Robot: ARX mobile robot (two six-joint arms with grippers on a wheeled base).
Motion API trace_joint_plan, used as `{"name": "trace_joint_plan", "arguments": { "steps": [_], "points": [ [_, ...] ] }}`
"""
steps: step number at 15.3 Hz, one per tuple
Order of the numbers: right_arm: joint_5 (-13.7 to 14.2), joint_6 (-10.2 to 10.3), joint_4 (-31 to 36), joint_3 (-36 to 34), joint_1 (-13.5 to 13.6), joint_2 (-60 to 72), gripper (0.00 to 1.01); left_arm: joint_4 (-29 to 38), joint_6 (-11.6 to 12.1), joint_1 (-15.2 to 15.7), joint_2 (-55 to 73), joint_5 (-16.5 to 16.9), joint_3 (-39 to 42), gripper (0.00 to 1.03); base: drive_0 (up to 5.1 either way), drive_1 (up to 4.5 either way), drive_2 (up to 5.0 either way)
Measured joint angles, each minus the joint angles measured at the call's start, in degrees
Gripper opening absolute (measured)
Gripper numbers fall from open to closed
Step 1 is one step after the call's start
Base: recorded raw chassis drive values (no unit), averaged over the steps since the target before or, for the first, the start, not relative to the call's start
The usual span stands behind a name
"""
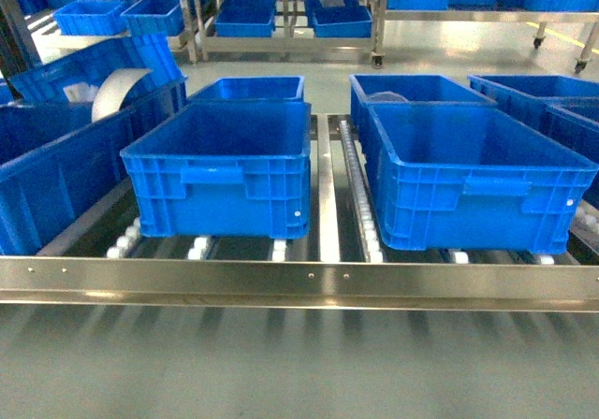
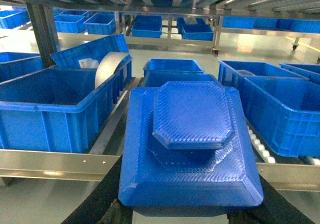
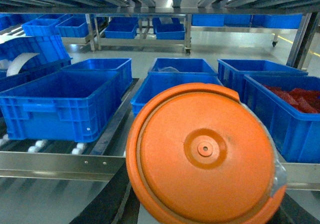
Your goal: Sort blue parts and orange caps into right shelf containers
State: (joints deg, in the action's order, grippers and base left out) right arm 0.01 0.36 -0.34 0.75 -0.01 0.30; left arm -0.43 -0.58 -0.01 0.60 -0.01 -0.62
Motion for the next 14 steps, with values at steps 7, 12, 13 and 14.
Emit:
{"name": "trace_joint_plan", "arguments": {
  "steps": [7,12,13,14],
  "points": [
    [-0.1,0.0,0.0,0.0,0.0,0.0,0.45,0.0,0.0,0.0,0.0,0.0,0.0,0.41,0.0,0.0,0.0],
    [0.0,0.0,-0.1,0.0,0.0,0.0,0.45,0.0,0.0,0.0,0.0,0.0,0.0,0.41,0.0,0.0,0.0],
    [0.0,0.0,0.0,0.0,0.0,0.0,0.45,0.0,0.0,0.0,0.0,0.0,0.0,0.41,0.0,0.0,0.0],
    [0.0,0.0,-0.1,0.0,0.0,0.0,0.45,0.0,0.0,0.0,0.0,0.0,0.0,0.41,0.0,0.0,0.0]
  ]
}}
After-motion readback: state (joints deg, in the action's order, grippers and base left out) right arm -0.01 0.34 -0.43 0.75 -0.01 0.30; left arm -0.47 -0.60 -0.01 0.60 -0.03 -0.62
